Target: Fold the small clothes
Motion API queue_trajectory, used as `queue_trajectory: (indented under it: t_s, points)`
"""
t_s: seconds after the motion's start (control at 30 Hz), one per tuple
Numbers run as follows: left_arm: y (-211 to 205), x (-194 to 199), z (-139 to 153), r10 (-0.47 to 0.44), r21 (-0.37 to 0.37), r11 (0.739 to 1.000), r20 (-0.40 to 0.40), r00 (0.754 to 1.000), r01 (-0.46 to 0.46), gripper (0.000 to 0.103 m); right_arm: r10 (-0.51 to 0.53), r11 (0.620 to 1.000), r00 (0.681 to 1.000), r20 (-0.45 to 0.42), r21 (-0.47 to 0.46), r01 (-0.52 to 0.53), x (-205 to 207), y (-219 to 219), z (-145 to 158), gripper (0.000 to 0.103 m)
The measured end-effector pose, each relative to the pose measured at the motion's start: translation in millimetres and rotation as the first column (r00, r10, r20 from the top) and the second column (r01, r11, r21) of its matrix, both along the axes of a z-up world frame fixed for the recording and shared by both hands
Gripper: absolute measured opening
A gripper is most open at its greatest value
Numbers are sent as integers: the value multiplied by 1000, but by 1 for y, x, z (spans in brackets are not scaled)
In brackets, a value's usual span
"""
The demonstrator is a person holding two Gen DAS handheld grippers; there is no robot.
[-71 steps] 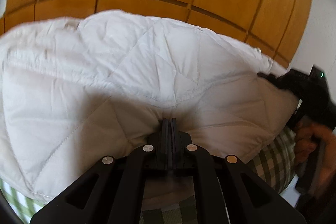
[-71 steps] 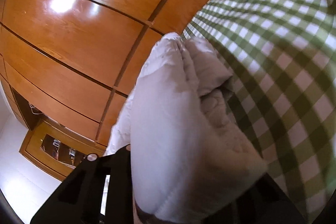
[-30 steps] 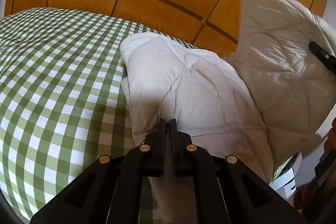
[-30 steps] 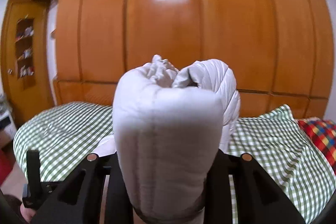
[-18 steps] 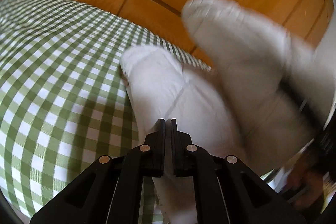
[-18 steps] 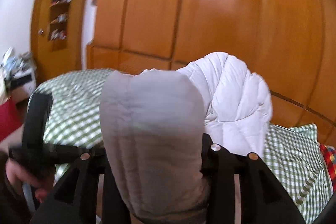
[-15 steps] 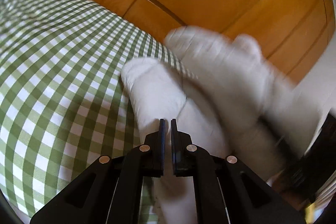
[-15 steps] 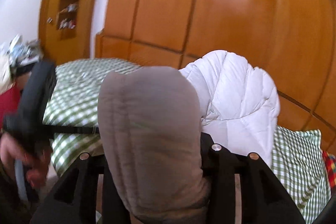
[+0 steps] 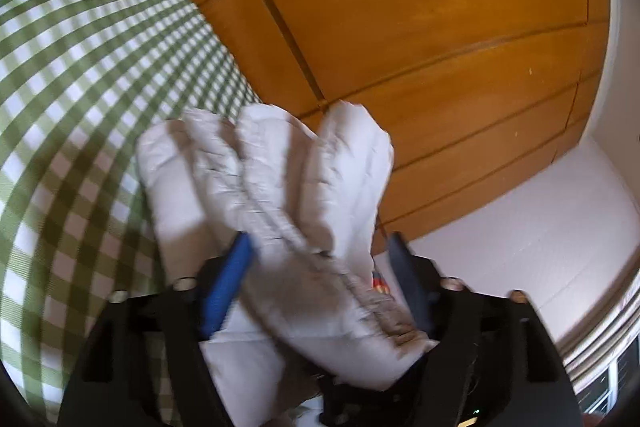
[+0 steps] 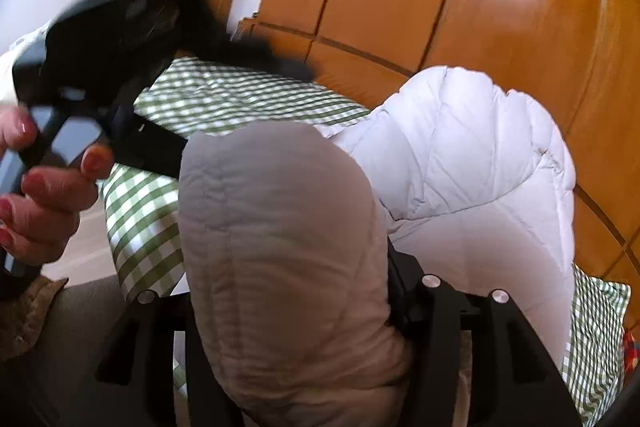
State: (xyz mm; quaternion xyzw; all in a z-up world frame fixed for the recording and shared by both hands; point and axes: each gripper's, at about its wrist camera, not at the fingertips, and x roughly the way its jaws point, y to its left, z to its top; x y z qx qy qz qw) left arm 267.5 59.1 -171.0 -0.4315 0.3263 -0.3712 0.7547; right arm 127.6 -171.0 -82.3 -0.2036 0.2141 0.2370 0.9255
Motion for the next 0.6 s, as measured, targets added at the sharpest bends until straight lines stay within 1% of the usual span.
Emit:
queue_trajectory:
  t_s: [0.03,0.07,0.1,0.17,0.2,0.23,0.27,0.3,0.33,0.37,0.4,0.43,0.5,0.53,0.57,0.6]
  points:
    - [-5,1,4,-11,25,1000,8,1000,11,78,13,1000,1000,-1,-16,-13,0,2,-4,52]
    - [-13,4,9,-24,74,997,12,1000,23,80,23,999,1000,2,-36,-23,0,4,-8,52]
    - [-21,9,13,-34,126,991,5,999,33,80,27,999,1000,4,-47,-27,0,5,-9,52]
    - [-37,18,19,-66,244,967,-15,998,68,80,32,997,999,6,-66,-32,2,3,-14,52]
    - [-47,24,22,-81,326,941,-33,996,87,79,32,997,999,5,-67,-32,2,3,-15,52]
    - [-60,31,24,-92,431,896,-55,994,107,74,30,997,1000,6,-67,-29,3,1,-15,53]
    - [-65,32,24,-82,491,865,-65,994,104,55,29,998,1000,3,-63,-28,4,-1,-14,54]
    - [-69,35,22,-49,545,834,-83,995,87,44,32,998,999,-6,-51,-33,4,-5,-12,57]
    - [-65,32,18,-43,530,844,-93,995,87,42,40,999,999,-10,-25,-40,2,-11,-8,61]
    - [-60,34,14,-32,483,871,-118,992,85,37,55,998,998,-14,2,-55,-2,-17,-3,63]
    - [-57,35,11,-23,463,882,-129,991,81,34,81,996,997,-15,44,-81,-9,-28,4,65]
    - [-54,35,10,-14,456,887,-129,992,72,33,97,993,995,-12,66,-96,-15,-36,8,66]
    - [-51,30,7,-5,470,881,-103,995,53,32,136,983,991,-15,129,-133,-26,-56,21,66]
    - [-50,28,6,-1,477,878,-96,995,47,32,155,973,988,-14,176,-150,-31,-71,29,67]
    - [-48,25,4,5,475,879,-90,996,39,32,165,962,986,-9,220,-159,-34,-85,37,68]
    - [-46,22,3,10,467,884,-85,996,31,32,166,952,986,-2,260,-160,-36,-98,41,72]
